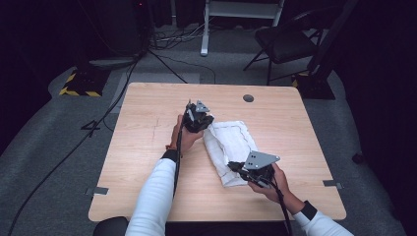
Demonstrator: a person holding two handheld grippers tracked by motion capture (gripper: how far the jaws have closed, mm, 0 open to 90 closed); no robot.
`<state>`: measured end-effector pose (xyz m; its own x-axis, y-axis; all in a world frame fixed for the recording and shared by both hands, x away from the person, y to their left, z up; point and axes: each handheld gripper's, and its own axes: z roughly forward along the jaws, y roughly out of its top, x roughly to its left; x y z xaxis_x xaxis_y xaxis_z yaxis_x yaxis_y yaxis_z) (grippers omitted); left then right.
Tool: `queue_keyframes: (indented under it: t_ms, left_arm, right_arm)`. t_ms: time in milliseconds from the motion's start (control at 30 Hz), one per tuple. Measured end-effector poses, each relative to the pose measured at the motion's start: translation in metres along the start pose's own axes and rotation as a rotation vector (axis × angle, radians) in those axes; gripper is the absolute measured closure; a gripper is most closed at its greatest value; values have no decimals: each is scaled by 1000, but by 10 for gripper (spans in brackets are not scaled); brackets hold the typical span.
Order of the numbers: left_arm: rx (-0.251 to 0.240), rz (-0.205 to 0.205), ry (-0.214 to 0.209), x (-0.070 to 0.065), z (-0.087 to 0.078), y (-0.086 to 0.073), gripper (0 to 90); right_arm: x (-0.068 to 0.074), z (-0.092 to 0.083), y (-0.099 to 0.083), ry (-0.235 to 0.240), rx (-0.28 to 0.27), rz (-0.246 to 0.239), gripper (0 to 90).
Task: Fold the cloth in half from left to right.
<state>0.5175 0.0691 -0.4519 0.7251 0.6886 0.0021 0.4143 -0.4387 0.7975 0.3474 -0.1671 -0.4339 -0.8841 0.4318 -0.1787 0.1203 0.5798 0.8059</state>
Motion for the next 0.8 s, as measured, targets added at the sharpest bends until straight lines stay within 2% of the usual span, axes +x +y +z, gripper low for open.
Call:
queue_keyframes:
  t_ms: [233,433,700,800]
  left_arm:
    - [-3,14,-8,-5,8,6,856]
    - [-12,4,-18,-10,15,8,855]
    - [-11,30,-24,-20,23,20,855]
    - [0,52,-27,-24,27,25,855]
  right_arm:
    - [-3,-4,-4,-17,8,9,875]
    - [-8,-11,-11,-33,14,24,875]
    - [-12,-21,-20,-52,30,31,874]
    - [-13,-25,-24,-61,38,37,874]
